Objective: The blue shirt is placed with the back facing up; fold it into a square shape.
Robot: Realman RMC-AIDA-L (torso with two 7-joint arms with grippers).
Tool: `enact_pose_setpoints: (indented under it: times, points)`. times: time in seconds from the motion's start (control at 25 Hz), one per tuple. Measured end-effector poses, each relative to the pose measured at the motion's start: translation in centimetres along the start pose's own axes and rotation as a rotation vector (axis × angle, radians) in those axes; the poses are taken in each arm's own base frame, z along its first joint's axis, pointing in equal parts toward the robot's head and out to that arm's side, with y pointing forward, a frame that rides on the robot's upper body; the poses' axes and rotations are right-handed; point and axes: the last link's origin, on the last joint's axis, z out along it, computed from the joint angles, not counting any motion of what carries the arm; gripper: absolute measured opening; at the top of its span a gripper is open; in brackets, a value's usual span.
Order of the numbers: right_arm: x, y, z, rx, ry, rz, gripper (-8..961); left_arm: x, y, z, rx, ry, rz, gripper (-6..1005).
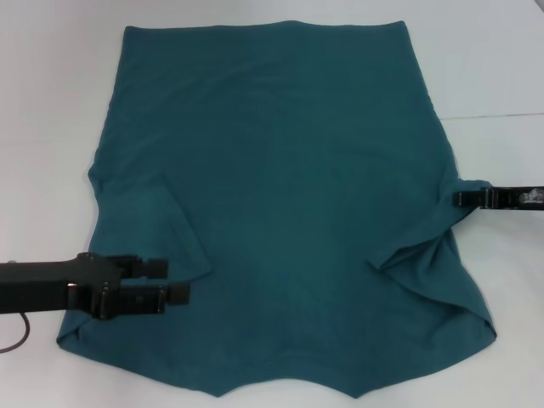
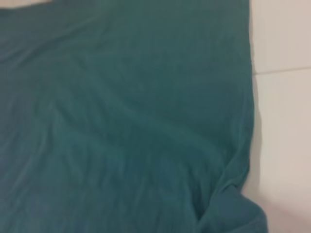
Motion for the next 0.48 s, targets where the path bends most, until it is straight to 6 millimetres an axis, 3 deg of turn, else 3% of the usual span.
enact_pose_setpoints:
  times: [0.16, 0.28, 0.48]
  points:
    - [-0.3, 0.0, -0.1, -0.008, -0.01, 0.008, 781, 0.0, 0.0, 0.0, 0.001, 0.0, 0.0, 749]
    - [-0.8, 0.4, -0.1, -0.027, -0.029, 0.014, 549, 0.1, -0.1, 0.0, 0.004, 0.001, 0.001, 749]
    - [-1.9, 1.3, 0.0, -0.056, -0.053, 0.0, 305, 0.1, -0.1, 0.1, 0.004, 0.001, 0.003, 748]
